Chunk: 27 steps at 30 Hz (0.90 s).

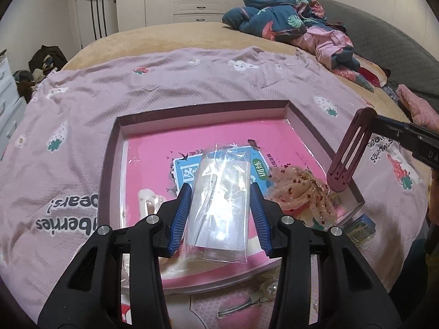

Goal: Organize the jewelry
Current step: 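Carry the packet and dark red clip into the tray and open both tools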

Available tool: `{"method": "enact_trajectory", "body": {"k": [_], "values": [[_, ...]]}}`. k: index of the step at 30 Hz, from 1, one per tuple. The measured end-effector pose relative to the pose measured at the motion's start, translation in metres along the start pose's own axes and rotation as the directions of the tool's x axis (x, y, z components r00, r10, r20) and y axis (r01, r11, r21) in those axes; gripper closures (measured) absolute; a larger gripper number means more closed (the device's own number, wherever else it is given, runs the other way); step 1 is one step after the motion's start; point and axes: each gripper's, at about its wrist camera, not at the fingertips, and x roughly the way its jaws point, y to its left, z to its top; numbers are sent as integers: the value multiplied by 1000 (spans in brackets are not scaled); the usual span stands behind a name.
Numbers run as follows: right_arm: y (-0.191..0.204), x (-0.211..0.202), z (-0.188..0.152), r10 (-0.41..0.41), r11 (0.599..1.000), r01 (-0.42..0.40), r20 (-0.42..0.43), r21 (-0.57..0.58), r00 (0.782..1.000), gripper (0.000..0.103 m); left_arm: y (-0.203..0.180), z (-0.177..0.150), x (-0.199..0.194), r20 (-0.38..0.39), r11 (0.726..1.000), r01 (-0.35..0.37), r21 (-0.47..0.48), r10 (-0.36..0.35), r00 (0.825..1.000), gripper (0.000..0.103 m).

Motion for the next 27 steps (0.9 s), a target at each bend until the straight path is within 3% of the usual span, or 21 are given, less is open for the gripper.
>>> {"method": "enact_trajectory", "body": {"k": [19, 27], "values": [[30, 51, -9, -8, 993, -7, -124, -121, 992, 83, 6, -10, 21, -60, 1000, -4, -8, 4, 998, 68], [31, 74, -13, -32, 994, 12, -177, -108, 984, 82, 6, -12, 27, -73, 1000, 1, -16, -2, 997, 68]]}}
